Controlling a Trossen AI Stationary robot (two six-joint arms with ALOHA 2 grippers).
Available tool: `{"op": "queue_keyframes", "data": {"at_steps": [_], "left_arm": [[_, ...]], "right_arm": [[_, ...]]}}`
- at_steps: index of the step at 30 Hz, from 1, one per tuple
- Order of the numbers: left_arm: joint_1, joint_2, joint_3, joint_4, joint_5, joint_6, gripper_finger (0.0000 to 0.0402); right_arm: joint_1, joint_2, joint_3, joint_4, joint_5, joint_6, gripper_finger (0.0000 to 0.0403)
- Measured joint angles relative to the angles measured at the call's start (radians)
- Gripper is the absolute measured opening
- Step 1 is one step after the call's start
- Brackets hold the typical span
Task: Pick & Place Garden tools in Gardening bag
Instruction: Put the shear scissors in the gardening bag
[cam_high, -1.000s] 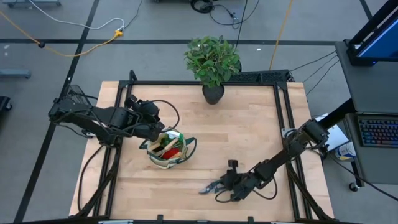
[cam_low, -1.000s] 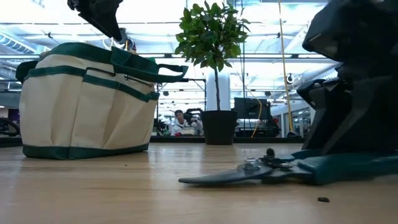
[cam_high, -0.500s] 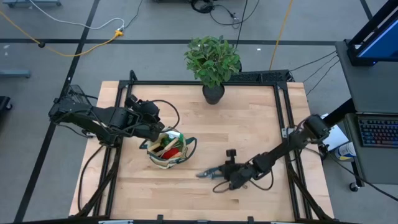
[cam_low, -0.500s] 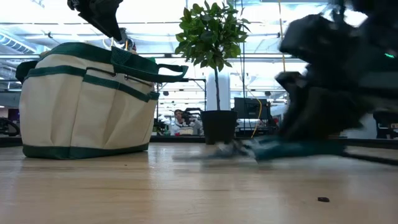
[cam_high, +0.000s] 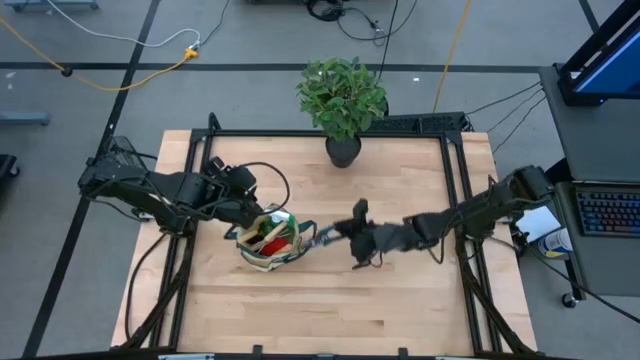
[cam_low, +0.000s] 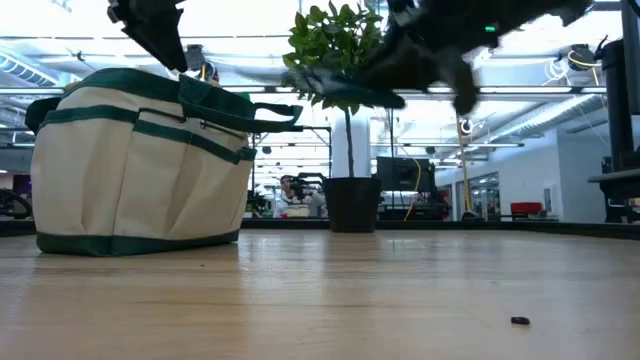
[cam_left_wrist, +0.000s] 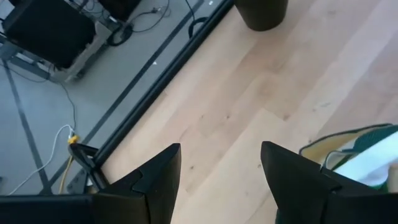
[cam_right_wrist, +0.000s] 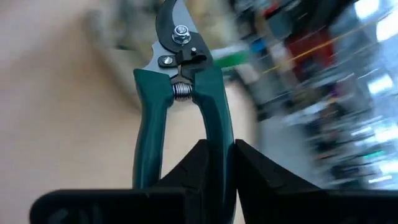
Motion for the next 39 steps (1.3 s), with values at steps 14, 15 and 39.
{"op": "queue_keyframes", "data": {"at_steps": [14, 15, 39], "left_arm": [[-0.031, 0.0, 0.0, -0.191, -0.031, -0.149, 0.0228], [-0.031, 0.0, 0.0, -0.195, -0.032, -0.148, 0.0228], [-0.094, -0.001, 0.0, -0.199, 0.029, -0.171, 0.0227]], "right_arm": [[-0.281, -0.004, 0.002, 0.604, -0.67, -0.064, 0.0046], [-0.296, 0.01, 0.004, 0.651, -0.748, -0.021, 0.0046], [-0.299, 0.487, 0.419, 0.811, -0.859, 0.133, 0.0047]]}}
